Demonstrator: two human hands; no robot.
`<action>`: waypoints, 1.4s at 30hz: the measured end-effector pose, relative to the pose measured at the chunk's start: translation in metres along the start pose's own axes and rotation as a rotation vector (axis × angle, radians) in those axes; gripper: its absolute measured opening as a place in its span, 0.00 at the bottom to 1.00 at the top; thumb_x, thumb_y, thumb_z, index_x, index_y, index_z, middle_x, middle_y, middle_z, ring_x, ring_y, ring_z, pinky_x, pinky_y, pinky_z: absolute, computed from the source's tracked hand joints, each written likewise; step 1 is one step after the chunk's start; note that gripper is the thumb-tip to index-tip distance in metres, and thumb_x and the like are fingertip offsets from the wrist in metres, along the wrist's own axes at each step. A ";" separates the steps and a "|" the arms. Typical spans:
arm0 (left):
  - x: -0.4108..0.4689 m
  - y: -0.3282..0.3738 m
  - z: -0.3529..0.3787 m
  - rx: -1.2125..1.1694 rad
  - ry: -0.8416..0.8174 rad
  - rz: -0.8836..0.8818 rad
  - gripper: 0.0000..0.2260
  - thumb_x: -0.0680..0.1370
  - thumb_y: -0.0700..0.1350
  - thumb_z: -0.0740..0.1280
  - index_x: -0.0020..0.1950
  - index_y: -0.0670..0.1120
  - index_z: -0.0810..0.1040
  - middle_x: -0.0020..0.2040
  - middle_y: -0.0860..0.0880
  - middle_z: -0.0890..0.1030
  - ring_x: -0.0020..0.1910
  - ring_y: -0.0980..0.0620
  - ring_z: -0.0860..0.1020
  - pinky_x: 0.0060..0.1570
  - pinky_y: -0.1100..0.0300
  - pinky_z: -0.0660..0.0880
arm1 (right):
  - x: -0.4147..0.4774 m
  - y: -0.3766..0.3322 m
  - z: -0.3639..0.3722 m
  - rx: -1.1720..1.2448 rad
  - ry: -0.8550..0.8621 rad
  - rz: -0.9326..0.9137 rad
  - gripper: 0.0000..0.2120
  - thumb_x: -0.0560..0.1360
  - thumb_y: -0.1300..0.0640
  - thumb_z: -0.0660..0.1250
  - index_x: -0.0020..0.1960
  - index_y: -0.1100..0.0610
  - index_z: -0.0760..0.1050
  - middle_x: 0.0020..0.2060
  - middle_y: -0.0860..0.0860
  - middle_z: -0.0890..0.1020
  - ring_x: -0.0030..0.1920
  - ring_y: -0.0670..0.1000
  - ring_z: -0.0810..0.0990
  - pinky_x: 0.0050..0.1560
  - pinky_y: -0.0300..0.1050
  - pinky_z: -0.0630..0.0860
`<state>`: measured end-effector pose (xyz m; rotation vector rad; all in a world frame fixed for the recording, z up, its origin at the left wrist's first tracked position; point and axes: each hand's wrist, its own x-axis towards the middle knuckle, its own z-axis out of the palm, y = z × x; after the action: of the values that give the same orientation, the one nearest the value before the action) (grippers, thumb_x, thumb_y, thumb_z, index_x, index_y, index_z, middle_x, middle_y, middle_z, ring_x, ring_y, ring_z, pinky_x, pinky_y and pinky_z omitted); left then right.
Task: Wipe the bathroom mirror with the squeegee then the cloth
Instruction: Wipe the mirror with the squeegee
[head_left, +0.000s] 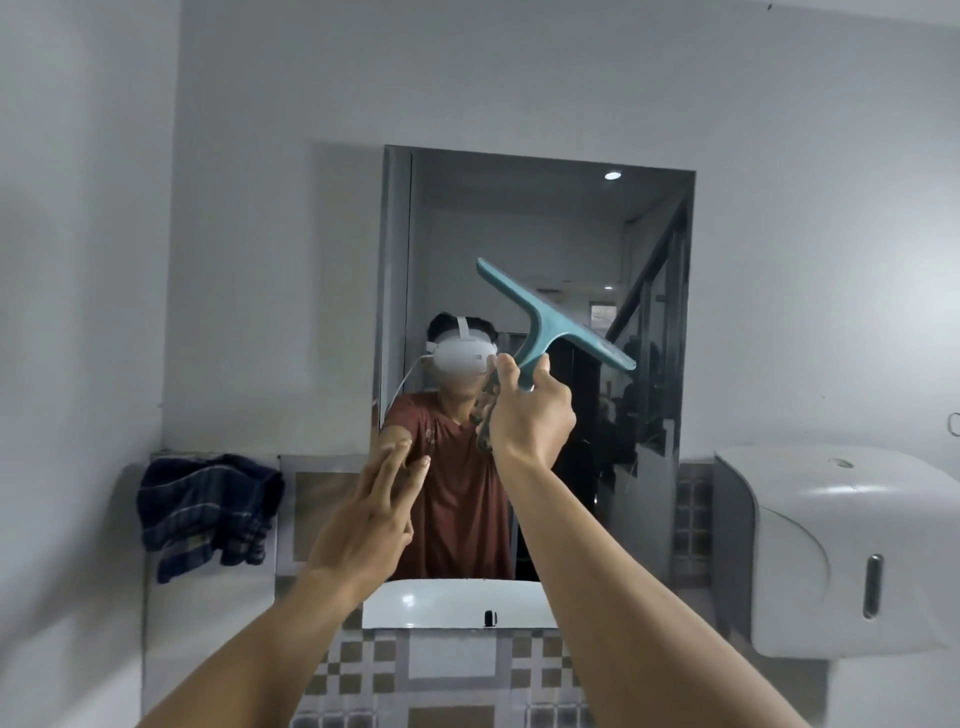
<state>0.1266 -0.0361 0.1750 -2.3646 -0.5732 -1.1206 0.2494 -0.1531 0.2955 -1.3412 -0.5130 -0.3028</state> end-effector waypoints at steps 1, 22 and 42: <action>-0.002 0.000 0.002 0.006 -0.007 -0.007 0.48 0.58 0.50 0.85 0.75 0.44 0.70 0.73 0.39 0.66 0.69 0.40 0.71 0.53 0.51 0.80 | -0.005 0.001 0.005 -0.034 -0.014 -0.026 0.26 0.78 0.52 0.65 0.75 0.41 0.65 0.30 0.48 0.82 0.33 0.49 0.84 0.38 0.48 0.82; -0.014 -0.004 0.021 0.001 -0.004 -0.080 0.42 0.68 0.50 0.79 0.77 0.42 0.63 0.75 0.37 0.66 0.73 0.38 0.68 0.65 0.47 0.75 | -0.019 -0.008 -0.020 -0.552 -0.201 -0.516 0.22 0.82 0.44 0.62 0.73 0.50 0.71 0.51 0.51 0.83 0.47 0.56 0.83 0.45 0.53 0.80; -0.018 -0.003 0.027 -0.111 0.011 -0.082 0.42 0.63 0.41 0.83 0.73 0.36 0.68 0.74 0.36 0.67 0.74 0.37 0.66 0.65 0.48 0.72 | 0.016 0.014 -0.081 -0.949 -0.396 -0.844 0.22 0.83 0.45 0.60 0.76 0.43 0.66 0.57 0.49 0.80 0.48 0.56 0.83 0.40 0.51 0.82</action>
<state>0.1309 -0.0212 0.1459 -2.4474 -0.6234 -1.2298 0.2846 -0.2276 0.2805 -2.0551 -1.3823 -1.0803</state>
